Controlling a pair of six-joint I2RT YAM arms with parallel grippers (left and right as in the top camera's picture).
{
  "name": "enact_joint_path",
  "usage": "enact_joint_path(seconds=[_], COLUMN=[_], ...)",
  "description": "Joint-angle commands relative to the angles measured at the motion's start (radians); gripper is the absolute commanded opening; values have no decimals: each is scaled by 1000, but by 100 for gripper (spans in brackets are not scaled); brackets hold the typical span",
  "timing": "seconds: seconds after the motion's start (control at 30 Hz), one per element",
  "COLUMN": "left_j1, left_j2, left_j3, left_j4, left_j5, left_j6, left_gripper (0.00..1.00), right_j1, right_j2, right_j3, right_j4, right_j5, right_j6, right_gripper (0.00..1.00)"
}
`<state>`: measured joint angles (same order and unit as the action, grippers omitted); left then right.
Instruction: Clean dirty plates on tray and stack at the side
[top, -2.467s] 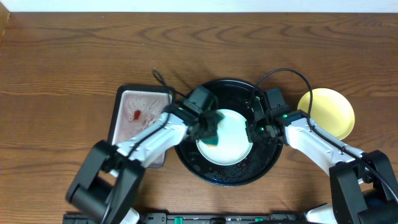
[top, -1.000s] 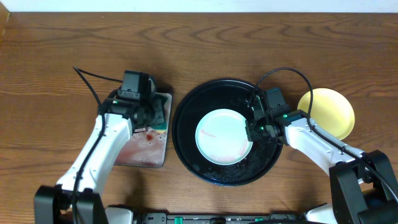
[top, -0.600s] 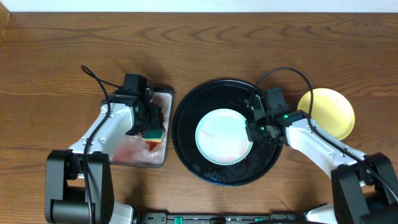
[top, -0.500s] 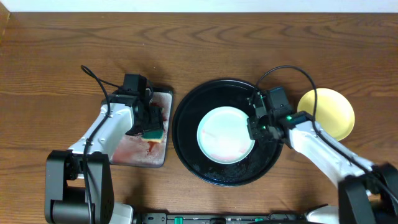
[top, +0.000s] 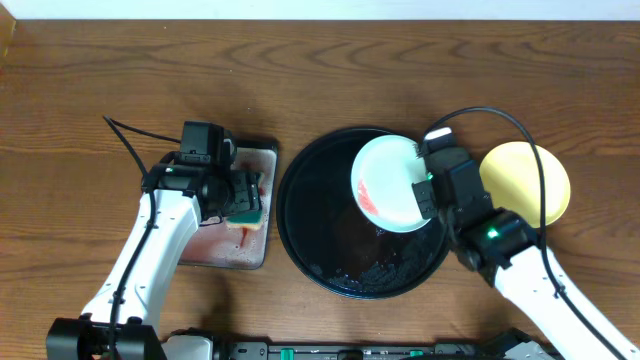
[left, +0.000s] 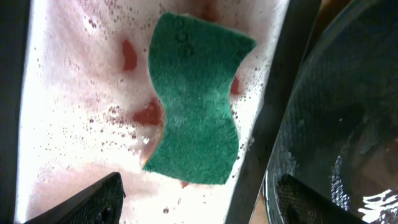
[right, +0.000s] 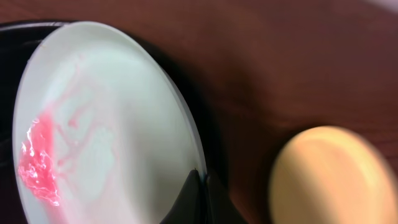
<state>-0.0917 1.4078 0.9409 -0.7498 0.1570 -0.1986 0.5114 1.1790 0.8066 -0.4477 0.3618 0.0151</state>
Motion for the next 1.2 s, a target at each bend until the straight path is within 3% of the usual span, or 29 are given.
enact_joint_path(seconds=[0.0, 0.13, 0.57, 0.73, 1.17], left_j1=[3, 3, 3, 3, 3], left_j2=[14, 18, 18, 18, 18], left_j3=[-2, -4, -4, -4, -4], left_j4=[-5, -4, -4, -4, -2], left_j5=[-9, -9, -9, -9, -9], left_j6=[-5, -5, -5, -5, -5], left_gripper=[79, 79, 80, 79, 80], right_j1=[113, 266, 563, 583, 555], right_j2=[-45, -49, -48, -48, -48], right_j3=[-2, -2, -2, -2, -3], right_j4=[10, 43, 241, 349, 389], right_j5=[340, 610, 944, 993, 991], right_j6=[-64, -172, -547, -657, -648], right_gripper=[1, 1, 1, 1, 1])
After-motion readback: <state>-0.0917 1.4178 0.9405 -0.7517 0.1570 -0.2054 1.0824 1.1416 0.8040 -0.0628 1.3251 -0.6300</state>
